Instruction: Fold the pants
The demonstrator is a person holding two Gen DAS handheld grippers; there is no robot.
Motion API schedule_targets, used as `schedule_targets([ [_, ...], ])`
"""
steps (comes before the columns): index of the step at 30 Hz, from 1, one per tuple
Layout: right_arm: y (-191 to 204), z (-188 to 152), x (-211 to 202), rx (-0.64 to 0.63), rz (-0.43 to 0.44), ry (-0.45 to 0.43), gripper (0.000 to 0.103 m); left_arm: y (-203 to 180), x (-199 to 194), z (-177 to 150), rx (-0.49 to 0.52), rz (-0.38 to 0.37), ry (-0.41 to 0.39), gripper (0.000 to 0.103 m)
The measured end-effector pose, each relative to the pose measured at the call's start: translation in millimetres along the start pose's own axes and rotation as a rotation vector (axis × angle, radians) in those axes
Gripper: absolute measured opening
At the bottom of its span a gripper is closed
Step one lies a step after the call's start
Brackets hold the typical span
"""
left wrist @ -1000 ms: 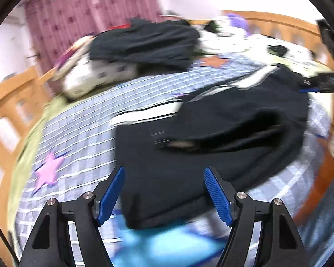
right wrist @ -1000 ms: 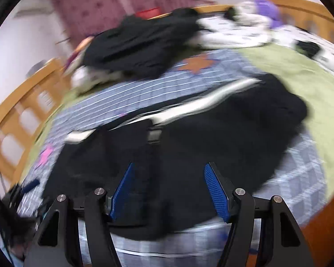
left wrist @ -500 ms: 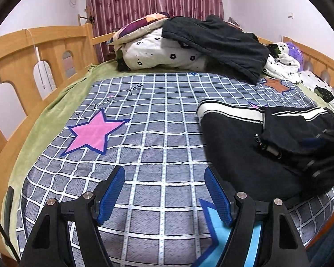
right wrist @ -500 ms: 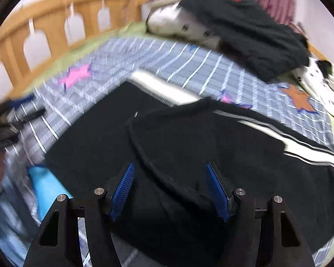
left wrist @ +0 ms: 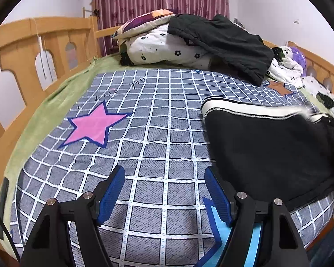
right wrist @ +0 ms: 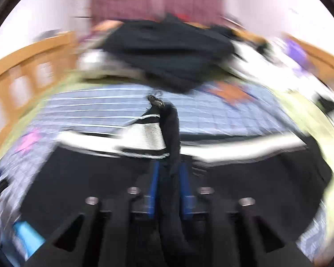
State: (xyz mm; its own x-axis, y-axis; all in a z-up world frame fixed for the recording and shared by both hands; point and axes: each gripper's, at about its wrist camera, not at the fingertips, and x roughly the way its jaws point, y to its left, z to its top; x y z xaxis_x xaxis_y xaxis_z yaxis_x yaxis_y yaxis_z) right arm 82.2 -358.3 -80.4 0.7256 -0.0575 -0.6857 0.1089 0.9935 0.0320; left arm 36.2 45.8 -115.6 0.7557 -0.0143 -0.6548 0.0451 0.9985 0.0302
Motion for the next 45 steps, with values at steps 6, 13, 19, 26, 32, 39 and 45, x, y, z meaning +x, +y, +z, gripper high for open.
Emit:
schedule_targets([
  [6, -66, -27, 2, 0.253, 0.055, 0.091, 0.046, -17, -8, -3, 0.038, -0.167, -0.012, 0.072],
  [13, -35, -47, -16, 0.117, 0.127, 0.105, 0.054, -58, -10, -27, 0.229, -0.329, 0.076, 0.072],
  [19, -4, -62, -19, -0.016, 0.134, 0.141, 0.054, -70, -4, -33, 0.268, -0.249, 0.088, 0.072],
  [26, -2, -66, -11, -0.025, 0.115, 0.176, 0.054, -76, 1, -34, 0.244, -0.186, 0.047, 0.072],
  [32, -11, -64, -5, 0.051, 0.135, 0.197, 0.054, -88, 25, -29, 0.086, -0.160, 0.088, 0.061],
  [39, -19, -64, -4, 0.113, 0.156, 0.214, 0.061, -36, 22, -37, -0.117, -0.192, 0.069, 0.025],
  [45, -15, -66, 1, 0.091, 0.162, 0.229, 0.063, -47, 6, -43, -0.017, -0.130, 0.122, 0.059],
])
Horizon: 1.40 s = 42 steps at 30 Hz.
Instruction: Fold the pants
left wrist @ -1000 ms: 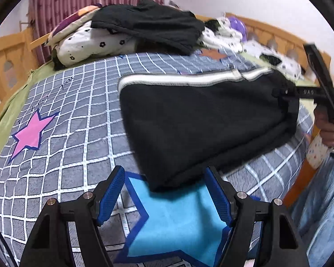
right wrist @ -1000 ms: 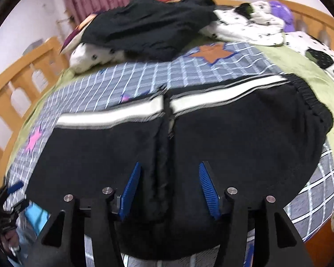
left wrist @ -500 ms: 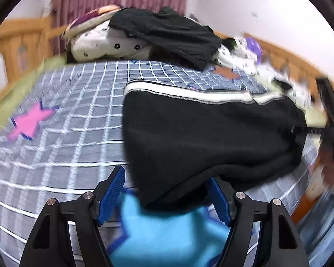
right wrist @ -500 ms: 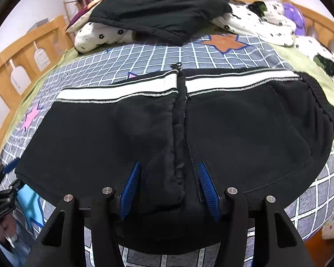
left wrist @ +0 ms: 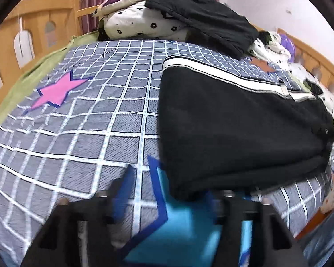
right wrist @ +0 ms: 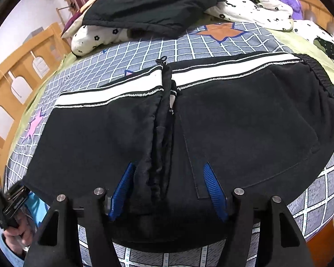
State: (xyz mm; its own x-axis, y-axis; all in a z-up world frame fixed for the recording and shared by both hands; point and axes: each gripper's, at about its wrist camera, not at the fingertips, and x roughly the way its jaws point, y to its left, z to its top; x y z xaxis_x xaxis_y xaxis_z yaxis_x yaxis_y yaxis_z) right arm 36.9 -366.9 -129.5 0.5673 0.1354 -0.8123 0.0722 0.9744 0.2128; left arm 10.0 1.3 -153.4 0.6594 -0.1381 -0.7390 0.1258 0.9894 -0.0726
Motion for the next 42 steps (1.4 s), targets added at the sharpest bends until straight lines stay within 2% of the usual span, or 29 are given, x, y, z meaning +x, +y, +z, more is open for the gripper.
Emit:
schedule_targets([
  [4, -3, 7, -8, 0.006, 0.017, -0.031, 0.063, 12, -32, -8, -0.027, -0.107, -0.049, 0.061],
  [6, -3, 15, -12, 0.000, 0.028, -0.049, 0.063, 19, -45, -9, -0.051, -0.125, -0.085, 0.069],
  [9, -3, 30, -9, -0.005, 0.044, -0.067, 0.062, 21, -46, 7, -0.051, -0.119, -0.098, 0.070],
  [12, 1, 32, 12, -0.027, 0.022, 0.009, 0.031, 23, -42, 29, -0.045, -0.090, -0.103, 0.070],
  [13, 2, 24, 24, -0.041, 0.003, 0.059, 0.027, 22, -39, 35, -0.030, -0.083, -0.088, 0.070],
  [17, 1, 10, 32, -0.055, -0.030, 0.056, 0.028, 11, -23, 44, 0.048, -0.051, -0.056, 0.070],
  [18, 2, 14, 29, -0.080, -0.019, 0.063, 0.028, 10, -22, 46, 0.053, -0.051, -0.056, 0.070],
  [20, -3, 22, 17, -0.034, 0.020, 0.043, 0.032, 11, -15, 58, 0.042, -0.087, -0.052, 0.070],
  [21, -4, 25, 14, -0.011, 0.034, 0.027, 0.038, 13, -11, 62, 0.034, -0.101, -0.048, 0.070],
  [22, -4, 31, 9, 0.008, 0.058, 0.002, 0.049, 14, -5, 71, 0.021, -0.114, -0.041, 0.070],
  [23, -2, 40, 10, 0.002, 0.062, -0.006, 0.053, 13, 1, 76, 0.018, -0.125, -0.035, 0.070],
  [27, 14, 65, 36, -0.101, 0.005, 0.029, 0.053, 14, 46, 97, 0.010, -0.183, 0.048, 0.070],
  [29, 14, 73, 61, -0.117, -0.029, 0.075, 0.053, 17, 70, 98, -0.016, -0.190, 0.088, 0.069],
  [31, 7, 78, 85, -0.098, -0.014, 0.126, 0.056, 24, 89, 93, -0.065, -0.213, 0.124, 0.068],
  [32, 5, 82, 88, -0.103, 0.003, 0.119, 0.056, 28, 96, 89, -0.100, -0.235, 0.139, 0.068],
  [33, 5, 82, 88, -0.118, 0.010, 0.115, 0.052, 31, 99, 86, -0.121, -0.250, 0.141, 0.068],
  [34, 7, 83, 86, -0.155, 0.033, 0.093, 0.028, 32, 99, 84, -0.137, -0.261, 0.125, 0.067],
  [36, 11, 82, 81, -0.196, 0.048, 0.036, 0.017, 33, 94, 85, -0.125, -0.271, 0.103, 0.058],
  [37, 15, 82, 75, -0.226, 0.051, -0.008, 0.014, 32, 90, 87, -0.125, -0.279, 0.088, 0.058],
  [39, 18, 90, 53, -0.242, 0.118, -0.123, 0.014, 30, 85, 90, -0.127, -0.277, 0.074, 0.060],
  [41, 20, 100, 48, -0.252, 0.145, -0.144, 0.014, 28, 83, 89, -0.111, -0.269, 0.070, 0.060],
  [42, 21, 105, 59, -0.245, 0.106, -0.107, 0.014, 26, 85, 87, -0.097, -0.251, 0.076, 0.060],
])
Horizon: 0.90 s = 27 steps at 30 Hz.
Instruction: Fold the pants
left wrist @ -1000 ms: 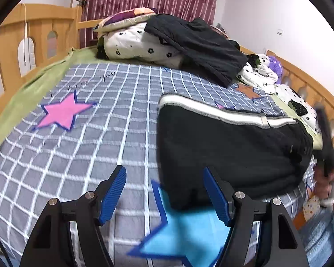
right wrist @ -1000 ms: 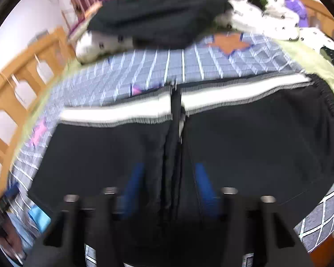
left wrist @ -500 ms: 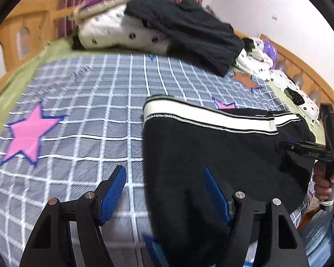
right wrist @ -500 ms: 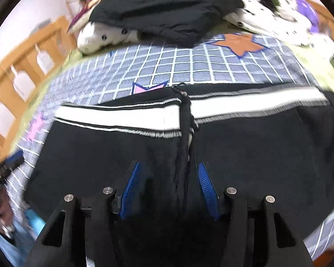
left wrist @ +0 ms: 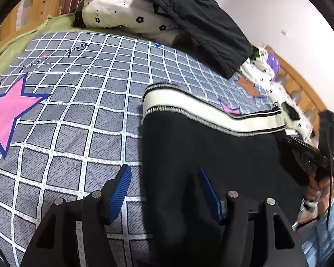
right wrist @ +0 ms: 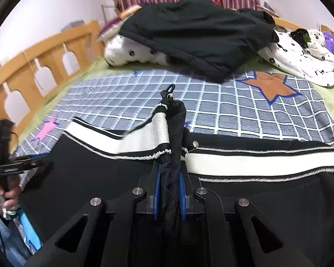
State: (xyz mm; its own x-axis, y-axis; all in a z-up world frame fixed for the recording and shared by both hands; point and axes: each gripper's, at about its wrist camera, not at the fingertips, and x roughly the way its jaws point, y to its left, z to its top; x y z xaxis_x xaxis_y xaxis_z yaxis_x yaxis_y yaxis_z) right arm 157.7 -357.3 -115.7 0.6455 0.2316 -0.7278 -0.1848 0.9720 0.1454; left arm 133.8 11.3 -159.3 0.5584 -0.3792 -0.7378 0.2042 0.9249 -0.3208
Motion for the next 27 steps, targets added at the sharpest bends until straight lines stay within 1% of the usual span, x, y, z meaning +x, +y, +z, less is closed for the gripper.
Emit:
schedule_targets([
  [1, -2, -2, 8, 0.010, -0.018, 0.031, 0.016, -1, 2, -3, 0.014, 0.023, 0.011, 0.060],
  [2, -5, -7, 28, 0.020, -0.056, 0.110, 0.018, -3, 4, -6, 0.027, 0.040, 0.027, 0.060],
  [3, -7, -13, 37, 0.019, -0.072, 0.149, 0.023, -2, 3, -8, 0.032, 0.041, 0.037, 0.060],
  [4, -8, -17, 39, 0.016, -0.075, 0.144, 0.024, -3, -1, -11, 0.037, 0.037, 0.042, 0.060],
  [5, -8, -16, 32, 0.011, -0.079, 0.129, 0.027, -5, -9, -15, 0.052, 0.029, 0.045, 0.060],
  [7, -6, -16, 19, 0.013, -0.083, 0.141, 0.034, -9, -24, -21, 0.088, 0.018, 0.034, 0.062],
  [8, -6, -18, 12, 0.018, -0.081, 0.136, 0.035, -14, -37, -28, 0.133, 0.013, 0.021, 0.066],
  [9, -4, -21, -2, 0.024, -0.078, 0.122, 0.038, -17, -43, -31, 0.161, 0.010, 0.015, 0.068],
  [10, -2, -23, -12, 0.027, -0.076, 0.113, 0.042, -24, -54, -39, 0.214, 0.003, 0.007, 0.068],
  [12, 3, -38, -34, 0.034, -0.091, 0.099, 0.046, -33, -65, -50, 0.287, -0.008, 0.008, 0.068],
  [14, 6, -51, -49, 0.044, -0.105, 0.096, 0.046, -41, -74, -69, 0.356, 0.005, 0.016, 0.068],
  [16, 8, -57, -58, 0.069, -0.101, 0.092, 0.046, -42, -79, -81, 0.363, 0.044, 0.004, 0.068],
  [18, 8, -62, -64, 0.088, -0.095, 0.090, 0.046, -42, -77, -89, 0.354, 0.067, 0.023, 0.068],
  [19, 9, -65, -67, 0.092, -0.099, 0.089, 0.046, -44, -74, -93, 0.367, 0.074, 0.045, 0.068],
  [20, 10, -69, -71, 0.096, -0.102, 0.087, 0.046, -48, -72, -96, 0.394, 0.103, 0.047, 0.068],
  [22, 11, -72, -73, 0.106, -0.103, 0.089, 0.046, -53, -71, -97, 0.414, 0.152, 0.017, 0.068],
  [23, 11, -75, -76, 0.118, -0.105, 0.088, 0.046, -53, -70, -94, 0.399, 0.162, 0.006, 0.068],
  [24, 9, -76, -77, 0.126, -0.103, 0.085, 0.046, -52, -70, -91, 0.368, 0.148, -0.002, 0.068],
  [26, 7, -79, -80, 0.140, -0.106, 0.077, 0.046, -48, -70, -83, 0.303, 0.091, -0.010, 0.068],
  [27, 6, -78, -80, 0.144, -0.109, 0.076, 0.046, -46, -69, -83, 0.287, 0.086, -0.013, 0.068],
])
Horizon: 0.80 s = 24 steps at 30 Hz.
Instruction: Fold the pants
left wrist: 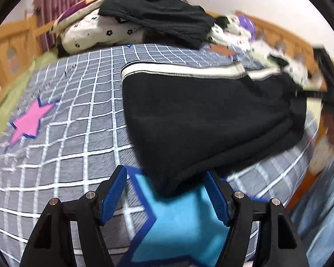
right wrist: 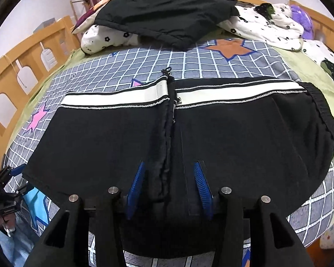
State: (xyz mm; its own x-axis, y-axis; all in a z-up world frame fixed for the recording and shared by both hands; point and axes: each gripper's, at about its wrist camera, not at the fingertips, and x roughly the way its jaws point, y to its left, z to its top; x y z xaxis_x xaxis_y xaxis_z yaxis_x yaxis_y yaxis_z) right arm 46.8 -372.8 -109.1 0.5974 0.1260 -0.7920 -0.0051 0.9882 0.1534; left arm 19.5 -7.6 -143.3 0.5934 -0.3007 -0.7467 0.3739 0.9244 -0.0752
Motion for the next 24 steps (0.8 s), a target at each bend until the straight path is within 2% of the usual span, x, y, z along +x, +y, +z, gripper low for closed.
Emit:
schedule_targets([
  [4, -6, 1, 2, 0.033, 0.001, 0.007, 0.046, -5, 10, -2, 0.002, 0.117, -0.025, 0.068],
  [8, -8, 0, 10, 0.060, 0.011, 0.028, 0.046, -16, 13, 2, -0.045, 0.141, -0.088, 0.065],
  [9, -8, 1, 12, 0.067, 0.018, 0.031, 0.046, -19, 13, 5, -0.045, 0.157, -0.114, 0.052],
  [10, -7, 1, 17, 0.073, 0.033, 0.044, 0.046, -22, 9, 10, -0.048, 0.178, -0.161, 0.046],
  [13, -5, 2, 24, 0.073, 0.034, 0.059, 0.046, -4, -5, 10, -0.158, 0.212, -0.228, 0.044],
  [16, -8, 3, 25, 0.099, 0.062, 0.065, 0.047, 18, -7, -5, -0.171, 0.242, -0.171, 0.045],
  [18, -6, 1, 29, 0.105, 0.111, 0.092, 0.050, 30, -3, -9, -0.202, 0.224, -0.133, 0.047],
  [19, -2, -1, 31, 0.096, 0.130, 0.107, 0.050, 36, 0, -10, -0.236, 0.191, -0.111, 0.049],
  [21, 6, -2, 33, 0.057, 0.112, 0.099, 0.050, 39, 3, -10, -0.264, 0.193, -0.108, 0.058],
  [24, 16, -2, 35, 0.014, 0.105, 0.094, 0.050, 34, 9, -5, -0.247, 0.229, -0.114, 0.060],
])
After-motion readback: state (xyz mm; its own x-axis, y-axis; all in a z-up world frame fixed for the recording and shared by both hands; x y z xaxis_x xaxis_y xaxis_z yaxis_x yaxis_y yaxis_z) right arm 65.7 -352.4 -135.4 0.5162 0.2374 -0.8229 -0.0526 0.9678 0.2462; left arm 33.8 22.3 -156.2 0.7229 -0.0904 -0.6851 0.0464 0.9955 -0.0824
